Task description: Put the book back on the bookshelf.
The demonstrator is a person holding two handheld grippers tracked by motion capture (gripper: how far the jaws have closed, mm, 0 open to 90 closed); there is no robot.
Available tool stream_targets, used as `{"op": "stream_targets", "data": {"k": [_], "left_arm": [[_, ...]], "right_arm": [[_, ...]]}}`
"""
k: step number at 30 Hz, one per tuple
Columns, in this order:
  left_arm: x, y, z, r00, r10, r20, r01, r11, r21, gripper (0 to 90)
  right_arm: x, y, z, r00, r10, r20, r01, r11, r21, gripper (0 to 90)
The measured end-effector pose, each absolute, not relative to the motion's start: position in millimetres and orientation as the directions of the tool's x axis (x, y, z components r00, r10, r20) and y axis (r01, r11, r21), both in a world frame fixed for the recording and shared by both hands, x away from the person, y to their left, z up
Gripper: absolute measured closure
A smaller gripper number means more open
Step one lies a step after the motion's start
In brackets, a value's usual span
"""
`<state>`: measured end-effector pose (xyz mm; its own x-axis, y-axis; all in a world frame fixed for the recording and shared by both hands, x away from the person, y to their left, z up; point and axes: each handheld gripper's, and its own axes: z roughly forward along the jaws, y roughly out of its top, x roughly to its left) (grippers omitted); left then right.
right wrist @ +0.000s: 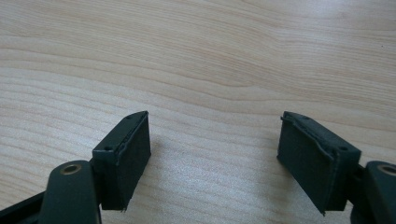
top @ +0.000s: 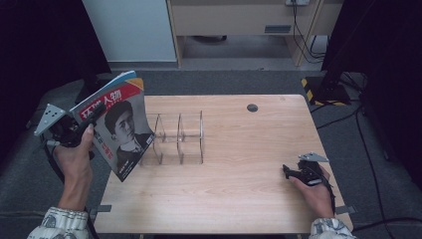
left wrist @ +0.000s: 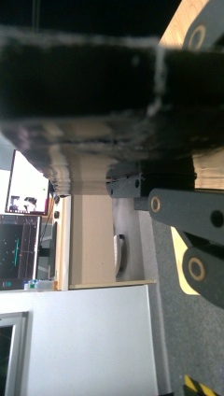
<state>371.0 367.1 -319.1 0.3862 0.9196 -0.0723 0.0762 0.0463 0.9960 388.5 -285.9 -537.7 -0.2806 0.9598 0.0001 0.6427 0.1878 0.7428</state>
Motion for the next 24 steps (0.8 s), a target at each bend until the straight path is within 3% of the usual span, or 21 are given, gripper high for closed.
{"op": "stream_targets", "data": {"k": [24], "left_arm": [[398.2,347.3,-338.8,0.419,0.907,-0.038,0.06,0.014,0.998,87.0]], "right_arm": [[387.0,-285.4,-537.5,-0.282,0.959,0.007,0.646,0.185,0.74,25.4]]}}
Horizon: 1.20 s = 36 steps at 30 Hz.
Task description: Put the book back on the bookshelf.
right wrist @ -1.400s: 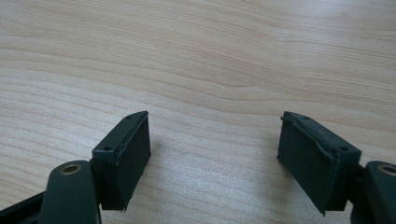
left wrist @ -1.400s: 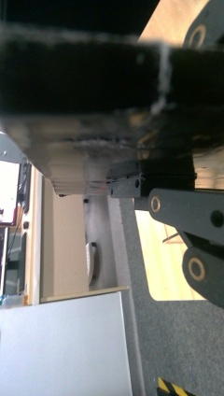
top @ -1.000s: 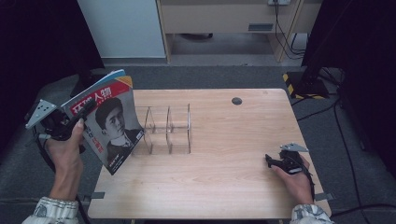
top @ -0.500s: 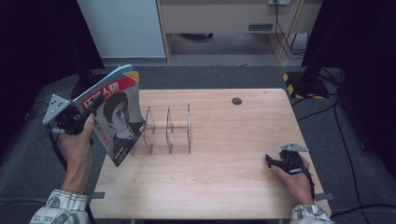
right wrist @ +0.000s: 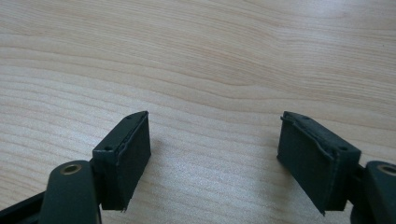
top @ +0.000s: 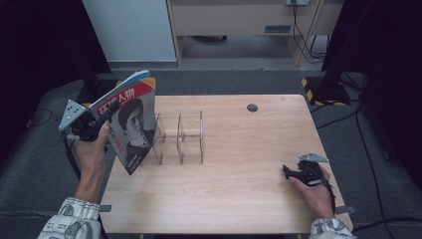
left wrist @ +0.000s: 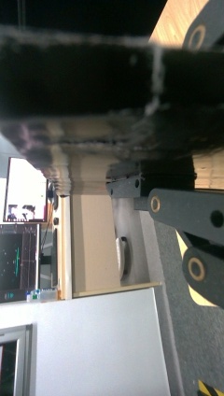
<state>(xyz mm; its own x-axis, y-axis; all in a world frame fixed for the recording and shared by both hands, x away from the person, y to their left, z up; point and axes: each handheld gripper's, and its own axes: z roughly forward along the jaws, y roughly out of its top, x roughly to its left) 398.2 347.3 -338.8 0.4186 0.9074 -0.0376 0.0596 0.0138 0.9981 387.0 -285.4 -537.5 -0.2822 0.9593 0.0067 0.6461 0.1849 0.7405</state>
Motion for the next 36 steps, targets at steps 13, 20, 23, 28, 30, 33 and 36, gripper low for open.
{"op": "stream_targets", "data": {"k": [13,20,23,28,30,33,36], "left_arm": [[401.4,340.1,-354.4,0.442,0.897,-0.021,0.052,-0.002,0.999,87.0],[401.5,342.7,-361.5,0.438,0.899,-0.03,0.055,0.007,0.998,86.9],[401.1,342.7,-364.8,0.439,0.898,-0.03,0.058,0.005,0.998,87.0],[399.1,342.6,-371.4,0.439,0.898,-0.037,0.053,0.015,0.998,86.9],[397.2,343.2,-374.2,0.432,0.901,-0.037,0.042,0.021,0.999,86.9],[394.8,343.9,-378.3,0.419,0.907,-0.048,0.027,0.04,0.999,87.0],[393.2,344.2,-381.6,0.414,0.909,-0.049,0.023,0.044,0.999,87.0]], "right_arm": [[386.9,-285.9,-537.6,-0.288,0.958,0.003,0.643,0.191,0.741,25.3],[386.7,-285.9,-537.6,-0.287,0.958,0.004,0.643,0.19,0.742,25.4],[386.7,-285.8,-537.6,-0.287,0.958,0.004,0.643,0.19,0.742,25.4],[386.6,-285.6,-537.6,-0.285,0.958,0.005,0.644,0.188,0.742,25.4],[386.4,-285.7,-537.6,-0.285,0.958,0.006,0.644,0.187,0.742,25.4],[386.4,-285.9,-537.6,-0.288,0.958,0.004,0.643,0.19,0.742,25.4],[386.4,-286.0,-537.6,-0.288,0.958,0.003,0.642,0.191,0.742,25.4]]}}
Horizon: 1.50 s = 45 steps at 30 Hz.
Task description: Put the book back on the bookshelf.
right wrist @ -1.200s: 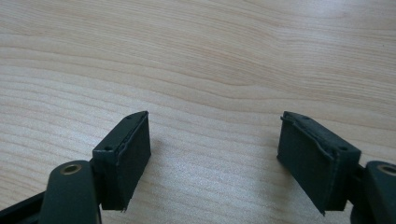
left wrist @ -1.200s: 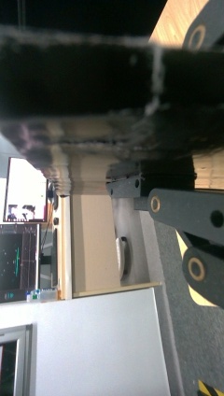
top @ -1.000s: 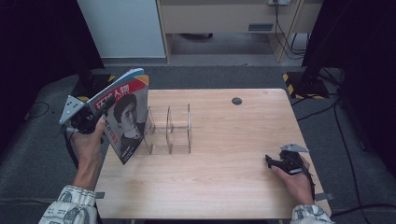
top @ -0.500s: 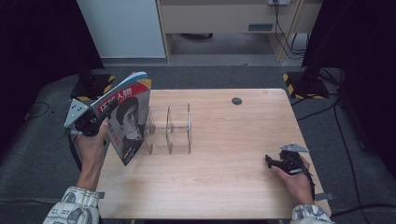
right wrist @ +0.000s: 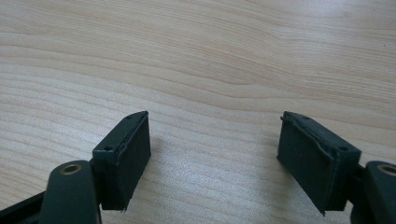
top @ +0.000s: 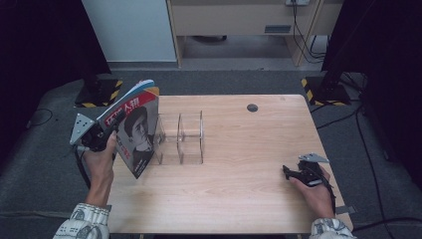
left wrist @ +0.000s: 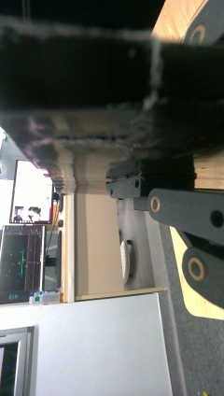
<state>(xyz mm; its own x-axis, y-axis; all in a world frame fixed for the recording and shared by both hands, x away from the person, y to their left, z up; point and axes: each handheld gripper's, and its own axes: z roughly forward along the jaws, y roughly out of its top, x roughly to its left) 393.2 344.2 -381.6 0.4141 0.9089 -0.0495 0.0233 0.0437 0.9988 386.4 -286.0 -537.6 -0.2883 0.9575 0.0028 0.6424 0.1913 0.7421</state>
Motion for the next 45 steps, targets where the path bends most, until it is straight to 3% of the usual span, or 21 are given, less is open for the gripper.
{"op": "stream_targets", "data": {"k": [27,45], "left_arm": [[388.0,344.6,-391.6,0.39,0.918,-0.067,0.021,0.064,0.998,86.5],[380.6,339.5,-394.6,0.38,0.921,-0.087,0.05,0.073,0.996,78.9]], "right_arm": [[385.2,-286.1,-537.5,-0.287,0.958,0.002,0.642,0.191,0.742,25.3],[384.8,-286.6,-537.6,-0.293,0.956,0.001,0.64,0.195,0.743,25.2]]}}
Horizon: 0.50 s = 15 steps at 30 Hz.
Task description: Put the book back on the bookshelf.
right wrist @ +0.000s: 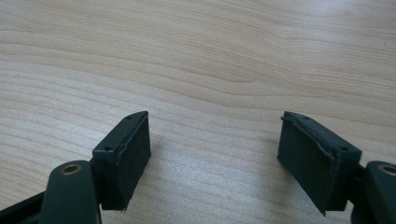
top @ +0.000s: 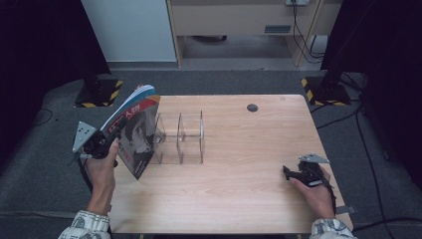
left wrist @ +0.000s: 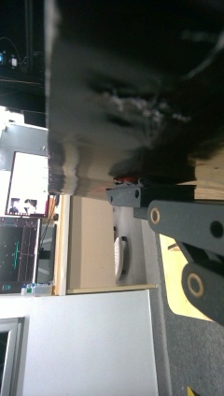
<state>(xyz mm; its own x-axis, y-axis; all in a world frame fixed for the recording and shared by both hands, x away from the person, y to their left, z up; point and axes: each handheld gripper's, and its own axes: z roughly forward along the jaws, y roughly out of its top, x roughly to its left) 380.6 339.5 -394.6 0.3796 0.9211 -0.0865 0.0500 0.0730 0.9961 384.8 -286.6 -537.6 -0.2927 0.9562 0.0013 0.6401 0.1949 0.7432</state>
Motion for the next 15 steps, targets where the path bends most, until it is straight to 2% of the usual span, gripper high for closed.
{"op": "stream_targets", "data": {"k": [11,15], "left_arm": [[380.1,335.9,-391.5,0.382,0.92,-0.086,0.055,0.07,0.996,61.4],[380.1,334.1,-389.5,0.362,0.93,-0.07,0.036,0.061,0.998,47.1]], "right_arm": [[384.9,-286.6,-537.6,-0.294,0.956,0.004,0.64,0.194,0.744,25.1],[384.9,-286.7,-537.6,-0.294,0.956,0.003,0.639,0.194,0.744,25.1]]}}
